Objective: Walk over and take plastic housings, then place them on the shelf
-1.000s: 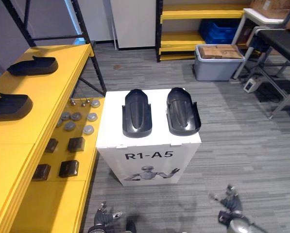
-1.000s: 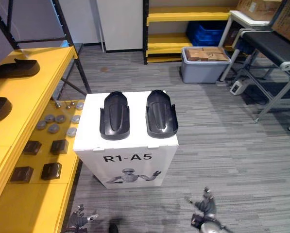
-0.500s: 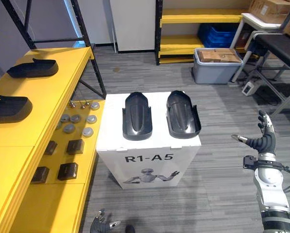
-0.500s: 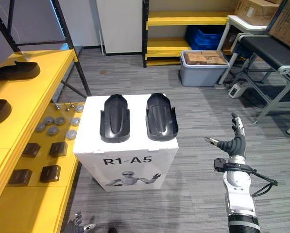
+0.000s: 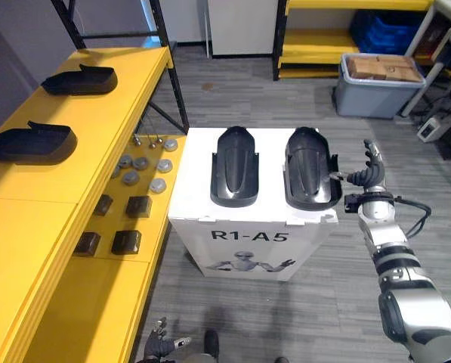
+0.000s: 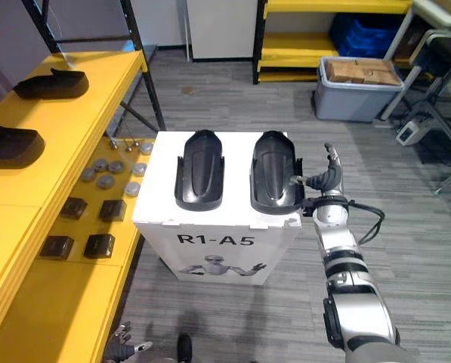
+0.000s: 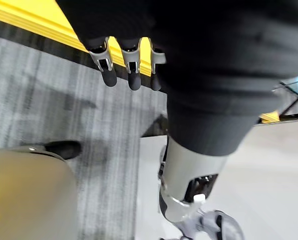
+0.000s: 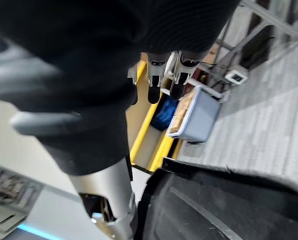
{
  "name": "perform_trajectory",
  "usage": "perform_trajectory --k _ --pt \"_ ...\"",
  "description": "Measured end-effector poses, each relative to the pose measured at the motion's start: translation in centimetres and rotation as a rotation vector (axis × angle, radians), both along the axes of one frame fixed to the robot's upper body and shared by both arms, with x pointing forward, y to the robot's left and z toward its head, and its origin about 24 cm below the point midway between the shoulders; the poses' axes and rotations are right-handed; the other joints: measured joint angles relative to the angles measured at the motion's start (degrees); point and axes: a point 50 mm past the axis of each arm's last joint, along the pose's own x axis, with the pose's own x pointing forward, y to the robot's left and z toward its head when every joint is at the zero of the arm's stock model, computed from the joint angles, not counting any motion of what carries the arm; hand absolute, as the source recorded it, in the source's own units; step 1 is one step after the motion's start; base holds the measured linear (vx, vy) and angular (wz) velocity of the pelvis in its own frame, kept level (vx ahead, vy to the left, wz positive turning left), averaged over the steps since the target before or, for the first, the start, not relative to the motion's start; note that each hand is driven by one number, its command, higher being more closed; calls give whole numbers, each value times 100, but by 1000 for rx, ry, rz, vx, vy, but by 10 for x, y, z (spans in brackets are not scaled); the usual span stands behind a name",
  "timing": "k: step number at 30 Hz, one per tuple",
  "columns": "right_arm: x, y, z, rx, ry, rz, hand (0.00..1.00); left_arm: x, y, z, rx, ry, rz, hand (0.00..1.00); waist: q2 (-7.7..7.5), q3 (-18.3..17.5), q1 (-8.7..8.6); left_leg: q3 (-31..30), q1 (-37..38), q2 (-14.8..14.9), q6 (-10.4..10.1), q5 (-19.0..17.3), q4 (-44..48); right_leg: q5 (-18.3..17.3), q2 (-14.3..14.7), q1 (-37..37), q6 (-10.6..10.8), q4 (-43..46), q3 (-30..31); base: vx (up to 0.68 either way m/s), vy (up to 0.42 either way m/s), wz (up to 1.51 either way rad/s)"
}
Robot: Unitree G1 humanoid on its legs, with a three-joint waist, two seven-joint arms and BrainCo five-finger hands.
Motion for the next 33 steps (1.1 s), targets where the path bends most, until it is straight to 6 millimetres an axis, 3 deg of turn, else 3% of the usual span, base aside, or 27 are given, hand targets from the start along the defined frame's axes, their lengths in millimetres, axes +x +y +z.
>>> perform_trajectory --k 8,16,17,22,33 --pt "17 3 22 64 22 -71 0 16 -5 5 1 -46 3 0 115 409 24 -241 -261 -13 -22 103 2 14 -3 -133 -3 2 -247 12 0 15" --pt "20 1 28 128 25 -118 0 27 -6 9 4 -86 16 0 131 701 -8 -263 -348 -14 -54 158 2 106 -14 -187 6 2 -251 -22 15 0" --pt "21 1 30 145 29 -121 100 30 -7 10 -2 -94 18 0 129 743 -9 -274 -351 -16 -71 181 2 127 -18 -192 13 2 -251 -56 23 -2" --pt "20 -2 24 165 69 -135 100 38 -24 10 -34 -100 -27 0 98 768 -7 -336 -393 -16 -112 222 -1 153 -19 -224 18 21 -256 -62 23 3" --pt "17 -6 12 187 132 -153 100 41 -22 7 -35 -63 -35 0 39 803 -116 -305 -276 7 -106 236 -24 158 -1 -148 15 25 -223 -24 7 -2"
